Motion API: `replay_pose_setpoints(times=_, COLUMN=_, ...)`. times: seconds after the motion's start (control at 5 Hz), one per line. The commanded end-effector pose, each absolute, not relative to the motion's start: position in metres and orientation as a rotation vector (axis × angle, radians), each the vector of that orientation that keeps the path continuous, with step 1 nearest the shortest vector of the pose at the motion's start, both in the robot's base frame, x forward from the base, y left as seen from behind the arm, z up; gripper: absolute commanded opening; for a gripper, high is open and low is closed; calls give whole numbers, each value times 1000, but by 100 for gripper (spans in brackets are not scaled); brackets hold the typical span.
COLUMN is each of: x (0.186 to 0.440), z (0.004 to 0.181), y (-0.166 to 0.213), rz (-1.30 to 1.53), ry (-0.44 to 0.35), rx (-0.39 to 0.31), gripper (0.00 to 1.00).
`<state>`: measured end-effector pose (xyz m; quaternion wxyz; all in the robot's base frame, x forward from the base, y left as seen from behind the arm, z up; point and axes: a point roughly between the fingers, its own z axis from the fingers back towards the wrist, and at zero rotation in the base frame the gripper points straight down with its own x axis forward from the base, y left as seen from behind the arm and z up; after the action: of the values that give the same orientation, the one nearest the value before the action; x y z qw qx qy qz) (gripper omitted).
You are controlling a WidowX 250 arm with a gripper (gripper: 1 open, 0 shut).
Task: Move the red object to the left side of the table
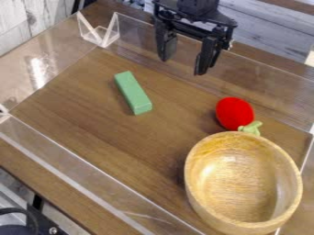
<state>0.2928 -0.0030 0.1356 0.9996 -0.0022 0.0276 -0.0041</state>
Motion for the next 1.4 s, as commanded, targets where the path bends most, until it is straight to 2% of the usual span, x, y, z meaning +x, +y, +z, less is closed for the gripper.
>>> replay_pose_setpoints(times=0.0, x=297, z=128, y=-18, rz=-145, ry=63, rx=-14, gripper=100)
replay_pose_setpoints(times=0.4, x=317, z=93, y=-39, rz=-402, ry=17, rx=-28, gripper=100)
replay_pose_setpoints(times=0.8, x=334, z=105, y=-71, rz=-501, ry=-13, rx=-31, gripper=100)
replay_pose_setpoints(times=1.2, x=315, z=89, y=-88, rz=-643, ry=-12, rx=-81, gripper=100)
